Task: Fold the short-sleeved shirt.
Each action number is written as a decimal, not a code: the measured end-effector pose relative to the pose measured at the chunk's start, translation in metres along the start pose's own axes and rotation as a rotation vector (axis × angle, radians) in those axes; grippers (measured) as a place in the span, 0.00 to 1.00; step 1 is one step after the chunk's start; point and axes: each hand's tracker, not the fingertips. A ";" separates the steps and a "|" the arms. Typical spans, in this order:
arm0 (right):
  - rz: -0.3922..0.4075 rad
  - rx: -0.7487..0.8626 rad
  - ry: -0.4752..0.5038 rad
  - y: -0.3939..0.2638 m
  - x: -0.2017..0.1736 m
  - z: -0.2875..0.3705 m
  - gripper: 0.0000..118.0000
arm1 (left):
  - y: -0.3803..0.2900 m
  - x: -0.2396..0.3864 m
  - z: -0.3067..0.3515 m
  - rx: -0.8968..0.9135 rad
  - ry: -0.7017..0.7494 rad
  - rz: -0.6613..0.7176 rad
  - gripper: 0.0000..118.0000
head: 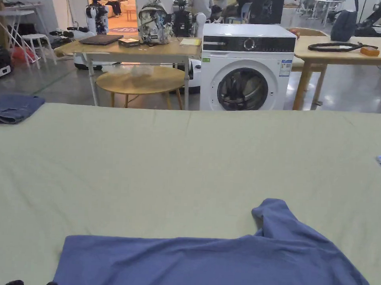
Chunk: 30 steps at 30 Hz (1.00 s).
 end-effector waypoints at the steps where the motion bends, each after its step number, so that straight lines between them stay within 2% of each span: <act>1: 0.010 0.004 -0.008 0.002 -0.006 -0.002 0.00 | 0.003 0.004 -0.001 -0.008 -0.027 0.001 0.07; 2: 0.035 0.020 -0.004 -0.001 -0.009 -0.006 0.00 | 0.002 0.002 -0.002 -0.014 -0.053 -0.004 0.00; 6: 0.077 -0.009 0.015 -0.004 -0.021 -0.019 0.00 | 0.003 -0.004 -0.011 -0.045 -0.038 0.014 0.00; 7: 0.076 -0.023 0.025 -0.005 -0.022 -0.021 0.00 | -0.005 -0.025 -0.019 -0.050 -0.028 0.032 0.00; 11: 0.073 -0.048 0.037 -0.016 -0.020 -0.023 0.00 | -0.001 -0.063 -0.069 -0.199 0.005 0.091 0.00; 13: 0.054 -0.063 0.048 -0.021 -0.015 -0.022 0.00 | -0.001 -0.083 -0.112 -0.331 0.008 0.086 0.32; 14: 0.040 -0.077 0.047 -0.024 -0.013 -0.022 0.00 | -0.004 -0.094 -0.135 -0.370 -0.015 0.072 0.45; 16: 0.023 -0.100 0.039 -0.029 -0.007 -0.023 0.00 | -0.004 -0.109 -0.181 -0.380 0.017 0.044 0.44; 19: -0.010 -0.131 0.023 -0.034 0.003 -0.020 0.00 | -0.009 -0.131 -0.248 -0.460 0.030 0.132 0.44; 23: -0.042 -0.166 -0.013 -0.037 0.018 -0.018 0.00 | -0.027 -0.150 -0.314 -0.575 0.121 0.147 0.44; 24: -0.040 -0.172 -0.029 -0.037 0.021 -0.018 0.00 | -0.031 -0.153 -0.324 -0.603 0.143 0.147 0.44; 25: -0.042 -0.179 -0.042 -0.037 0.024 -0.018 0.00 | -0.037 -0.155 -0.334 -0.640 0.156 0.153 0.39; 26: -0.049 -0.185 -0.050 -0.036 0.028 -0.018 0.00 | -0.046 -0.160 -0.342 -0.671 0.153 0.157 0.25; 27: -0.059 -0.187 -0.050 -0.035 0.032 -0.020 0.00 | -0.051 -0.163 -0.348 -0.652 0.147 0.136 0.05; 28: -0.069 -0.193 -0.048 -0.032 0.036 -0.023 0.00 | -0.049 -0.161 -0.348 -0.646 0.107 0.138 0.00; 30: -0.076 -0.197 -0.043 -0.017 0.045 -0.038 0.00 | -0.048 -0.155 -0.355 -0.671 0.132 0.090 0.00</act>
